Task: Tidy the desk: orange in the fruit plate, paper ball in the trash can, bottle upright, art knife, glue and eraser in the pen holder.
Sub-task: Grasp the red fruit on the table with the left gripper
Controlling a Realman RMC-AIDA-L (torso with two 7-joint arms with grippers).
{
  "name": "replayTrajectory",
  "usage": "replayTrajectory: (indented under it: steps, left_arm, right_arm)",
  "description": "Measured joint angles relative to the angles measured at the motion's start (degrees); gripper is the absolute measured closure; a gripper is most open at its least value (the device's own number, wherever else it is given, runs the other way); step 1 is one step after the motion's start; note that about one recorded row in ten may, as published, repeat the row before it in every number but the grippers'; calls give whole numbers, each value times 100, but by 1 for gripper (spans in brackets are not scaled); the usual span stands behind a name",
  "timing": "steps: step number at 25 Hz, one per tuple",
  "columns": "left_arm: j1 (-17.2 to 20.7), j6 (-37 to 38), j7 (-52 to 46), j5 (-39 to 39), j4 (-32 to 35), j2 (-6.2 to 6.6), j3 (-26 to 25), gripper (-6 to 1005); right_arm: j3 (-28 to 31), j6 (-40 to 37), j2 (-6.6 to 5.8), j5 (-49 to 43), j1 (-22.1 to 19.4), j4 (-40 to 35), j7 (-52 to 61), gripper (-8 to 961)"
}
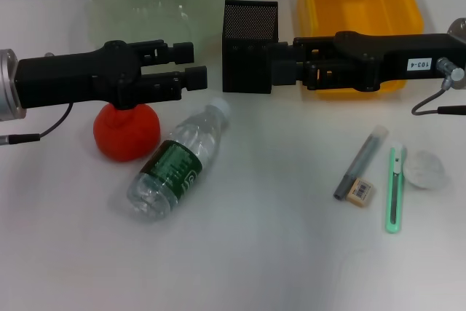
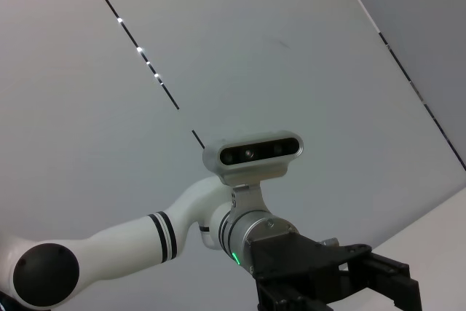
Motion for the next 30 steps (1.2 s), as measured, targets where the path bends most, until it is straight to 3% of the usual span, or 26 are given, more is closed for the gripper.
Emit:
replayTrajectory:
  steps: [12, 16, 19, 30]
  left_arm:
    - [48, -40, 1, -2, 0, -3, 0, 317]
    - [67, -71, 28, -128, 62, -21, -206, 317]
    - [60, -56, 77, -470, 281, -18, -520, 317]
    - [-238, -384, -42, -490, 489, 46, -462, 318]
  right_arm:
    - [19, 15, 25, 28, -25, 4, -2, 287]
    - [4, 13, 43, 371, -124, -6, -57, 287]
    - [-13, -187, 23, 1121, -405, -9, -203, 287]
    - [-6, -566, -122, 2026, -1228, -28, -277, 287]
